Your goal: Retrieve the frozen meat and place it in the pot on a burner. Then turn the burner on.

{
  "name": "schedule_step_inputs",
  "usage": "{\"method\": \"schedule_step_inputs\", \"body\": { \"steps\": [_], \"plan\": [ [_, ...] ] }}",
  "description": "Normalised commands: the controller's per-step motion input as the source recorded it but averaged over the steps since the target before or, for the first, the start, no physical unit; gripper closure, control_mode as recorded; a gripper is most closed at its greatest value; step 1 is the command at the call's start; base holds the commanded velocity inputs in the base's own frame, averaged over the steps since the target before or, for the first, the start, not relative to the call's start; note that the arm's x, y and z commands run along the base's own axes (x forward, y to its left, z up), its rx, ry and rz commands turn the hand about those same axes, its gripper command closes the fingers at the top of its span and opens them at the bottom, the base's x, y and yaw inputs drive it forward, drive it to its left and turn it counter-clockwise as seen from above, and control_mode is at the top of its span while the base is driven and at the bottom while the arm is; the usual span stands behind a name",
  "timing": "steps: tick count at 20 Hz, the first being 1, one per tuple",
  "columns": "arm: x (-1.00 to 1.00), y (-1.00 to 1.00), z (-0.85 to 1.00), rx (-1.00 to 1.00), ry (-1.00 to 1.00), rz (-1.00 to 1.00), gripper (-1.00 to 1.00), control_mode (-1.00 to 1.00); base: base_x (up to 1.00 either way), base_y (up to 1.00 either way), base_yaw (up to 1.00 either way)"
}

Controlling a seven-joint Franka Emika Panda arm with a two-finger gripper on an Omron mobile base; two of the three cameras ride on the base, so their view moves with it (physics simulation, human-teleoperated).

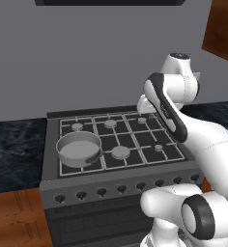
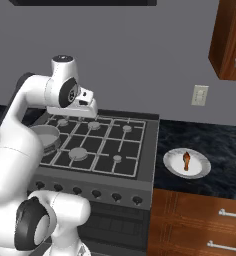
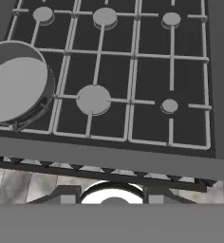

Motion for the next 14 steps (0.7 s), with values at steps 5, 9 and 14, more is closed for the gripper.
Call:
{"method": "schedule_step_inputs", "body": {
  "steps": [5,9,14],
  "plan": [
    [0.0,-0.32,0.0,0.0,0.0,0.0,-1.0,-1.0,0.0,0.0,0.0],
    [0.0,-0.65,0.0,0.0,0.0,0.0,-1.0,-1.0,0.0,0.0,0.0],
    [0.0,-0.55,-0.01,0.0,0.05,0.0,-1.0,-1.0,0.0,0.0,0.0]
  ]
}}
